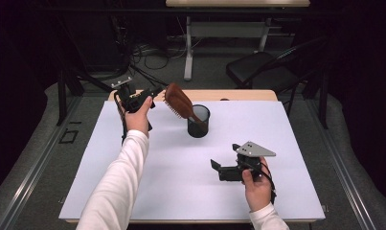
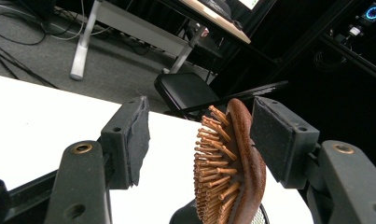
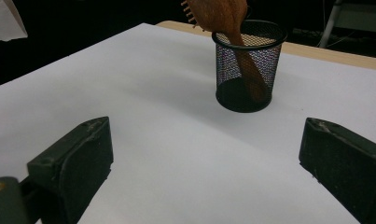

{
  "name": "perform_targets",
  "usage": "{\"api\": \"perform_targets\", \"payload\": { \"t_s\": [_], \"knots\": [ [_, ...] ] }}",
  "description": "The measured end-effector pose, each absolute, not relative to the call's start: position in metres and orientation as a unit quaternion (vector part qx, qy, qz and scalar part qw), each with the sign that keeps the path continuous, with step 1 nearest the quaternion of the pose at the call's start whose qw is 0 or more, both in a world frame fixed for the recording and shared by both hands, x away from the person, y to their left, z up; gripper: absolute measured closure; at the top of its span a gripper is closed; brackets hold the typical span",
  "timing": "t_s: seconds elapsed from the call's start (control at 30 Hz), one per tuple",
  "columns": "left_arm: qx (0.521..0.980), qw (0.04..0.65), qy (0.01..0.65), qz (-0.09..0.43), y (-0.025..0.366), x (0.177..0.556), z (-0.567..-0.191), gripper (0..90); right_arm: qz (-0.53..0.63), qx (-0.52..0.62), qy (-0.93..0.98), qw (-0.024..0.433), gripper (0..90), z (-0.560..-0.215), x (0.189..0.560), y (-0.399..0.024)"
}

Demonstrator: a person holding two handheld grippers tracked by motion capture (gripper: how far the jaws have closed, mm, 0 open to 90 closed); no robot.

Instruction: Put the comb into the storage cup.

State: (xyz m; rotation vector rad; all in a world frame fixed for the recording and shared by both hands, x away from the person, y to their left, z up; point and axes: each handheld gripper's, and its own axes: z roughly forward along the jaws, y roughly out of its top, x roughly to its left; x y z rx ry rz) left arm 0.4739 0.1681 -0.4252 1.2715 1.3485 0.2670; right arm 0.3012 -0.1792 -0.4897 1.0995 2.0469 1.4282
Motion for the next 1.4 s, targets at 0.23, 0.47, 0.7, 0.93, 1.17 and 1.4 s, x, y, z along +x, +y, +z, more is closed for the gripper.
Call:
{"api": "perform_targets", "payload": {
  "t_s": [0.23, 0.47, 0.7, 0.93, 1.17, 1.4],
  "knots": [
    [0.551, 0.595, 0.573, 0.120, 0.171, 0.471, -0.424, 34.2, 0.513, 0.395, 0.734, 0.206, 2.6, -0.490, 0.301, -0.179],
    [0.568, 0.587, 0.562, 0.129, 0.172, 0.466, -0.421, 29.3, 0.513, 0.395, 0.733, 0.207, 2.6, -0.490, 0.301, -0.179],
    [0.575, 0.595, 0.546, 0.133, 0.174, 0.462, -0.418, 18.5, 0.512, 0.394, 0.735, 0.206, 2.6, -0.490, 0.301, -0.179],
    [0.573, 0.600, 0.544, 0.125, 0.176, 0.459, -0.416, 11.5, 0.512, 0.394, 0.735, 0.207, 2.6, -0.490, 0.301, -0.178],
    [0.573, 0.601, 0.546, 0.117, 0.177, 0.457, -0.416, 0.4, 0.513, 0.395, 0.732, 0.210, 2.6, -0.490, 0.301, -0.180],
    [0.575, 0.600, 0.547, 0.106, 0.177, 0.454, -0.414, 0.4, 0.512, 0.394, 0.733, 0.211, 2.6, -0.489, 0.301, -0.180]
  ]
}}
